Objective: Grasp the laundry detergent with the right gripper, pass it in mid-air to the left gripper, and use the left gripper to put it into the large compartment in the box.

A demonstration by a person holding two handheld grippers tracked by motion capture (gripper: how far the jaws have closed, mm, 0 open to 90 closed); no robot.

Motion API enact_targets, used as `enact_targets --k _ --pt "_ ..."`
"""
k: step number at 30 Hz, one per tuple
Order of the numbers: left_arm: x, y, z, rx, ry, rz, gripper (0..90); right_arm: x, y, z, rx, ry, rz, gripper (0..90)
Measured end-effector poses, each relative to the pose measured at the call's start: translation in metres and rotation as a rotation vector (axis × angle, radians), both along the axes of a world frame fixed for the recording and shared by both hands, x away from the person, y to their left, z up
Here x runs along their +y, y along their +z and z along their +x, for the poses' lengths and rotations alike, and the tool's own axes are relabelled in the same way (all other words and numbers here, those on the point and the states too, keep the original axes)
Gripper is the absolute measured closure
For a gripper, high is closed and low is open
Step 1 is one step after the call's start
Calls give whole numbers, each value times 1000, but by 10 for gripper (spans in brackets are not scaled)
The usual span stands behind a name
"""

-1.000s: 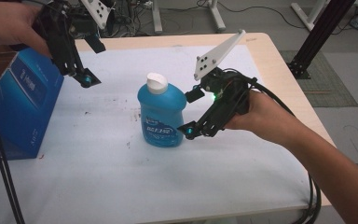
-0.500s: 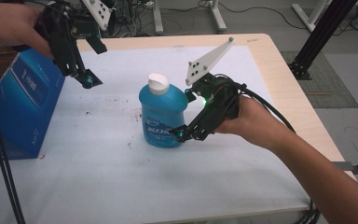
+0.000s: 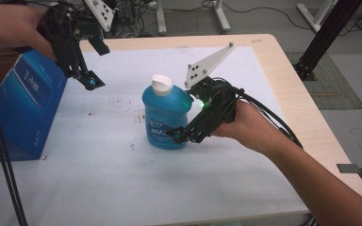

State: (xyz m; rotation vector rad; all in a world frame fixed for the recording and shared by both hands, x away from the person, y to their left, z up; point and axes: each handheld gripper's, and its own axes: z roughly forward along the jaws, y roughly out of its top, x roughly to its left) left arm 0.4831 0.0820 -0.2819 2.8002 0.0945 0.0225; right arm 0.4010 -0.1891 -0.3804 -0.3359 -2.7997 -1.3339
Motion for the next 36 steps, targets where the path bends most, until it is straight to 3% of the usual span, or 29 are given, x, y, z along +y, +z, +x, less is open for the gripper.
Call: enact_targets --k 22,31,36 --pt "4 -1 0 -1 12 1 16 6 -13 -2 -17 -19 60 111" --pt "4 -1 0 0 15 0 16 4 -18 -3 -15 -15 97 191" --pt "4 -1 0 -1 16 0 16 6 -19 -4 -23 -21 107 193"
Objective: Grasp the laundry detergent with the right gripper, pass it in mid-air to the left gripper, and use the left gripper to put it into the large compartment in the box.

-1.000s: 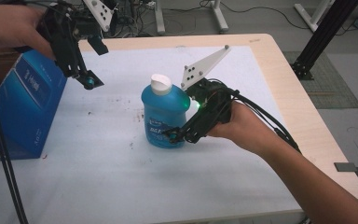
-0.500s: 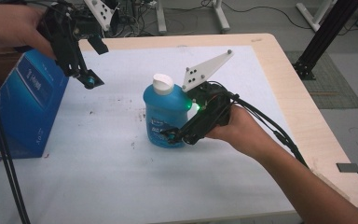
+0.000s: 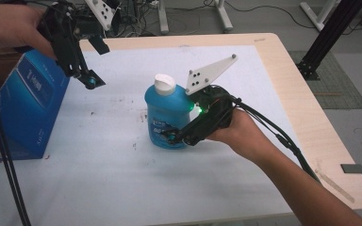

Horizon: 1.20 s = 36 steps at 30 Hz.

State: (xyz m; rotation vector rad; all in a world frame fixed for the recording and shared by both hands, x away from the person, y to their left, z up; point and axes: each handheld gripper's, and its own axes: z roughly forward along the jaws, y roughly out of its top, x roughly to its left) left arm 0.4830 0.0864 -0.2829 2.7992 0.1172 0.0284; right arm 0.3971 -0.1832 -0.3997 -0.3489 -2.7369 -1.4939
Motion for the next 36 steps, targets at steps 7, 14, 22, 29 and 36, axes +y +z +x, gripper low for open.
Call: enact_targets --k 7,14,22,29,36 --pt "1 -1 0 2 1 0 16 -1 -1 0 -1 21 19 287" --pt "0 -1 0 3 0 -1 16 -1 -3 -1 -8 22 29 328" --pt "1 -1 0 4 -2 1 16 0 -3 -2 -31 21 35 380" --pt "2 -2 0 5 1 -1 16 0 -3 -2 -51 19 38 408" --pt "1 -3 0 7 -2 2 16 0 -3 -4 -83 16 40 436"
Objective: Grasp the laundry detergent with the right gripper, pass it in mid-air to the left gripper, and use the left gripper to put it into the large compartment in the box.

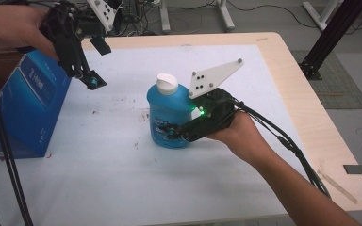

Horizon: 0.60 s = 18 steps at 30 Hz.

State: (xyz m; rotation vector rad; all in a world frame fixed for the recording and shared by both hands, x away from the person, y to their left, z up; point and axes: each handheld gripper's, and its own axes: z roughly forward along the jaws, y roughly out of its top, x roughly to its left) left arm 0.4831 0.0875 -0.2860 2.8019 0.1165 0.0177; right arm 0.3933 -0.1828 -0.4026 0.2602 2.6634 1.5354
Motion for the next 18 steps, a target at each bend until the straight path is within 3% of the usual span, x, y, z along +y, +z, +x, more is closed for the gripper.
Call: enact_targets --k 6,12,18 --pt "0 0 0 5 3 3 16 0 0 -3 -33 6 -3 449" --pt "-5 2 -7 7 -18 8 16 0 2 -3 -13 12 -13 454" --pt "-12 8 -18 24 -27 28 16 -5 15 -2 -7 -1 -16 454"
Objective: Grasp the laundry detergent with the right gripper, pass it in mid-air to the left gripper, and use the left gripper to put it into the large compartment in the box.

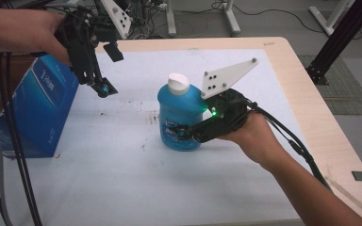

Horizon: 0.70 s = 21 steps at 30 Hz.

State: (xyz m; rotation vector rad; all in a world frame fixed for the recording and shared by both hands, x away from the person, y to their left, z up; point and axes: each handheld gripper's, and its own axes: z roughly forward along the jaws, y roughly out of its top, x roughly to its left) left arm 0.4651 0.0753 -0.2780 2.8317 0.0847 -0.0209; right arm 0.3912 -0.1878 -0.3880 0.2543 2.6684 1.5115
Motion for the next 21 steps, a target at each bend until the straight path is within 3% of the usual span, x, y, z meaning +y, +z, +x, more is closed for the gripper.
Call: enact_targets --k 11,16,21 --pt "-10 19 -22 3 9 5 16 -3 38 -3 -17 -2 -30 452" --pt "-20 25 -33 29 -1 35 16 1 46 -2 -9 13 -55 452" --pt "-27 33 -41 31 -9 31 16 4 49 -1 0 26 -46 452"
